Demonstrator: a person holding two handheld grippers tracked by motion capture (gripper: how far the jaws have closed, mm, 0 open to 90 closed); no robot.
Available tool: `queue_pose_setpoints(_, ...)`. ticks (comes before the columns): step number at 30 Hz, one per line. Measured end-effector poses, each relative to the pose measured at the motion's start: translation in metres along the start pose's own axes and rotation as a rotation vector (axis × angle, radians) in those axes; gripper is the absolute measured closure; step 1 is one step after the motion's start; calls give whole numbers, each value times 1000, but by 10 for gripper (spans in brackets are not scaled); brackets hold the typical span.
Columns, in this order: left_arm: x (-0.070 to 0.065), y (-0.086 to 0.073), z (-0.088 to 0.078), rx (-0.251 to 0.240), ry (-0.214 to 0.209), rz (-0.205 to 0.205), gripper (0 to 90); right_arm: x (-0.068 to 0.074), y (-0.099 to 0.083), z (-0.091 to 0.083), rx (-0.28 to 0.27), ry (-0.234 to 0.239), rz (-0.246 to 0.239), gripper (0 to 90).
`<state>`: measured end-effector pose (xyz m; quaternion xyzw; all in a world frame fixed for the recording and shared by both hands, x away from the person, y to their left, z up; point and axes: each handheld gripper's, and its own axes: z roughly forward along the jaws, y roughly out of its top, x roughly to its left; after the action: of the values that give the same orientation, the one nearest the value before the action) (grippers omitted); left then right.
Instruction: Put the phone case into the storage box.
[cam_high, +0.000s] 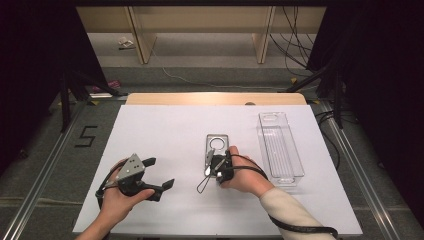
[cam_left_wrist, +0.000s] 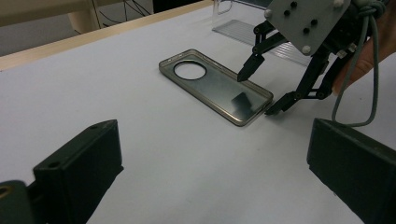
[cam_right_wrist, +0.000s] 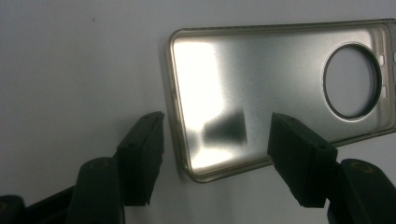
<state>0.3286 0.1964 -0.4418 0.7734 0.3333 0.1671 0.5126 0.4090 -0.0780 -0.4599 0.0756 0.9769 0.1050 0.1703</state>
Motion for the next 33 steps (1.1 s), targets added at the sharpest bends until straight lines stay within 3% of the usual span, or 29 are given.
queue_pose_setpoints(4, 0, 0, 0, 1, -2, 4, 25, -1, 4, 0, 20, 12, -33, 402)
queue_pose_setpoints(22, 0, 0, 0, -1, -3, 5, 26, -2, 9, 1, 34, 22, -46, 447)
queue_pose_setpoints(33, 0, 0, 0, -2, -5, 5, 27, -2, 12, 1, 52, 47, -85, 583)
